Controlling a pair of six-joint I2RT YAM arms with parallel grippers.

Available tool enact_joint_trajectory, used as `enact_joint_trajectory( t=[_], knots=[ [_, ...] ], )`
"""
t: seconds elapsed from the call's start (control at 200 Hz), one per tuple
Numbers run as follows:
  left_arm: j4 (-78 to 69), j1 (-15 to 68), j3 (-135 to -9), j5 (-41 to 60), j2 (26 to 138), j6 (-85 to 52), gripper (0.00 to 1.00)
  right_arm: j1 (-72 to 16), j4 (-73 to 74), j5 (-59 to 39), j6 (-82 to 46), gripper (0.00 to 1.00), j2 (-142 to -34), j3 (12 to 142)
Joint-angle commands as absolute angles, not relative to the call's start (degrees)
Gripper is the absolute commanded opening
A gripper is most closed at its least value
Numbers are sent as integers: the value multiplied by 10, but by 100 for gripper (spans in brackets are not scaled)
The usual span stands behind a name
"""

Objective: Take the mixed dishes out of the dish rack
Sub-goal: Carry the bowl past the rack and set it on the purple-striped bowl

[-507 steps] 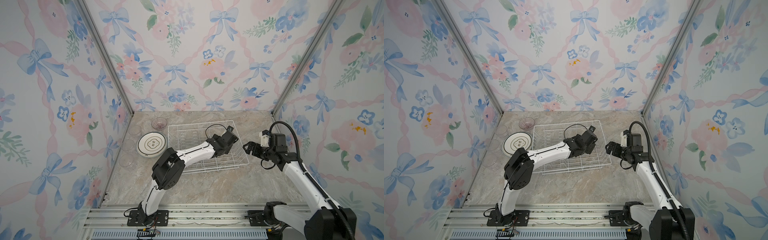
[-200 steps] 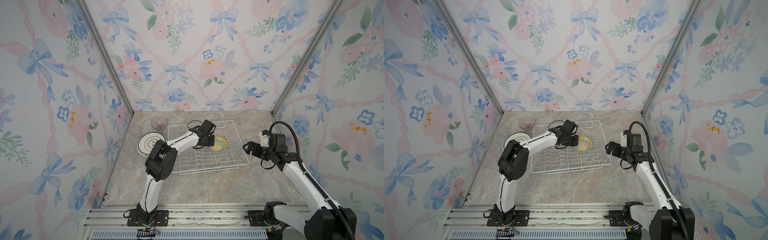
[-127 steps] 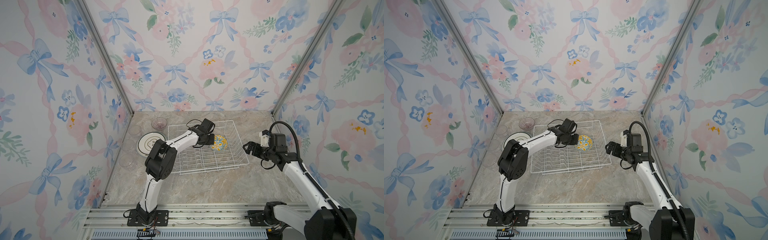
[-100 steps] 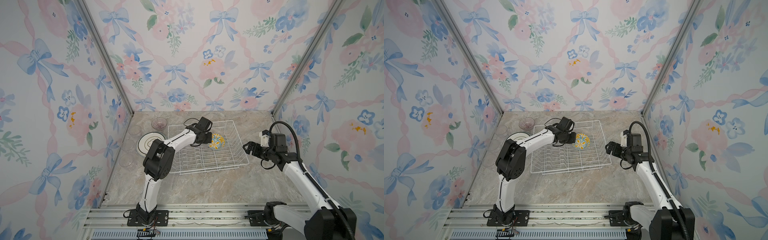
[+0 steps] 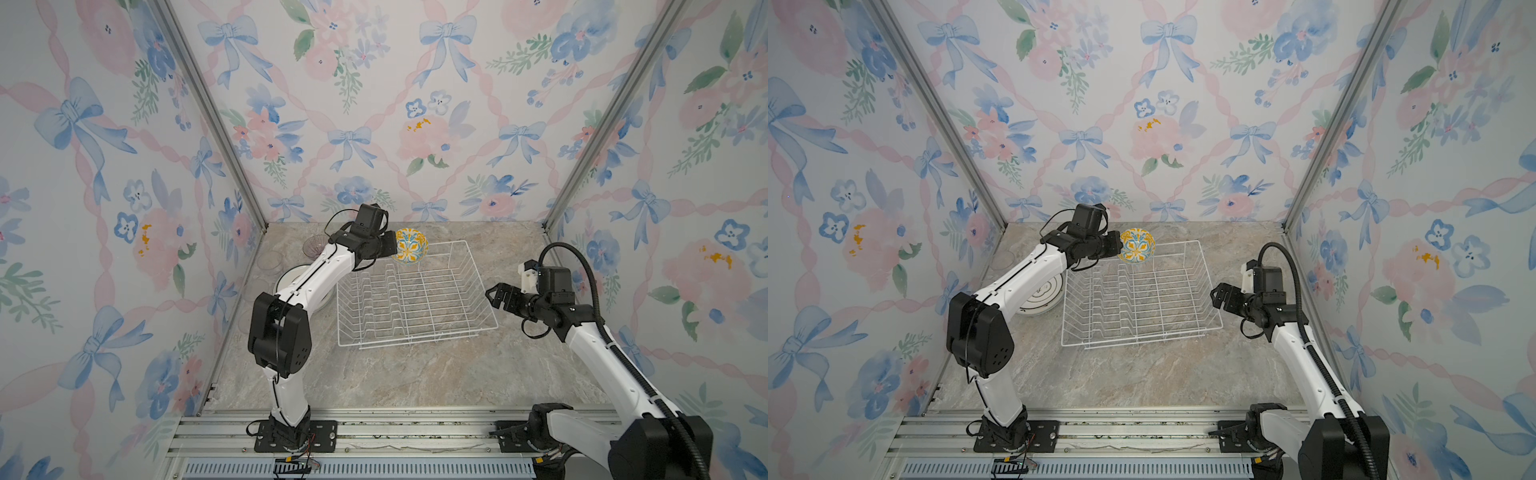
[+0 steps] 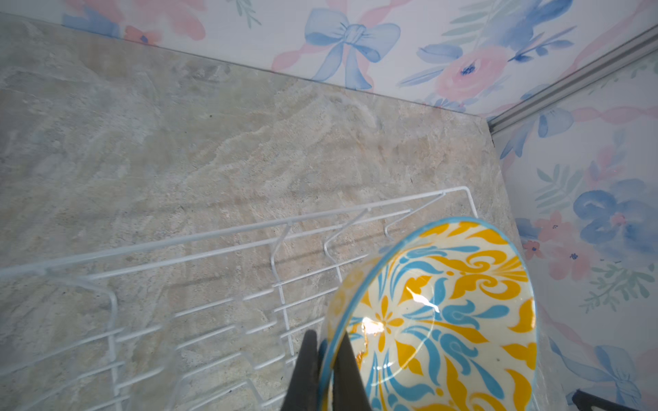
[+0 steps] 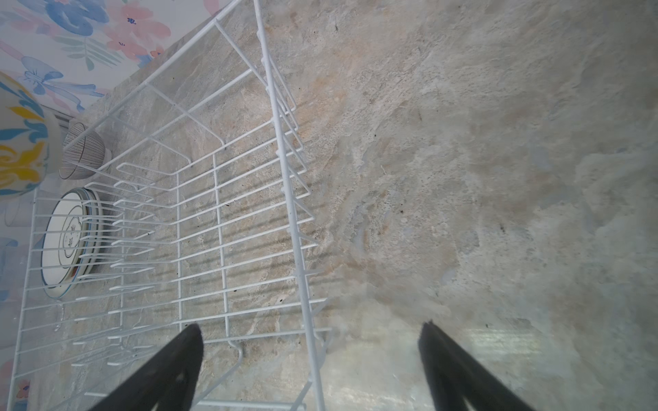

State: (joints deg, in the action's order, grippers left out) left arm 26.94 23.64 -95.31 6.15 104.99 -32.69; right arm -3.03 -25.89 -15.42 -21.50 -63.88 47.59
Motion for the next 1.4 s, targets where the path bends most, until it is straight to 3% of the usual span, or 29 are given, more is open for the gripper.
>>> enact_joint_trajectory(
  t=[0.0,0.27,0.515,0.995,1.395],
  knots=[
    [253,191,-955,73,1011,-348,0,-25,-256,-149,-220,97,-638,489],
    [251,64,-954,66,1007,-361,0,-23,-279,-123,-218,97,-654,539],
    [249,-5,-959,47,1076,-357,0,-18,-304,-85,-228,97,-650,565],
    [249,-52,-1067,54,1233,-352,0,-6,-373,-17,-227,97,-589,579],
    [249,-65,-1089,65,1270,-347,0,-4,-388,-2,-243,97,-572,564]
  ],
)
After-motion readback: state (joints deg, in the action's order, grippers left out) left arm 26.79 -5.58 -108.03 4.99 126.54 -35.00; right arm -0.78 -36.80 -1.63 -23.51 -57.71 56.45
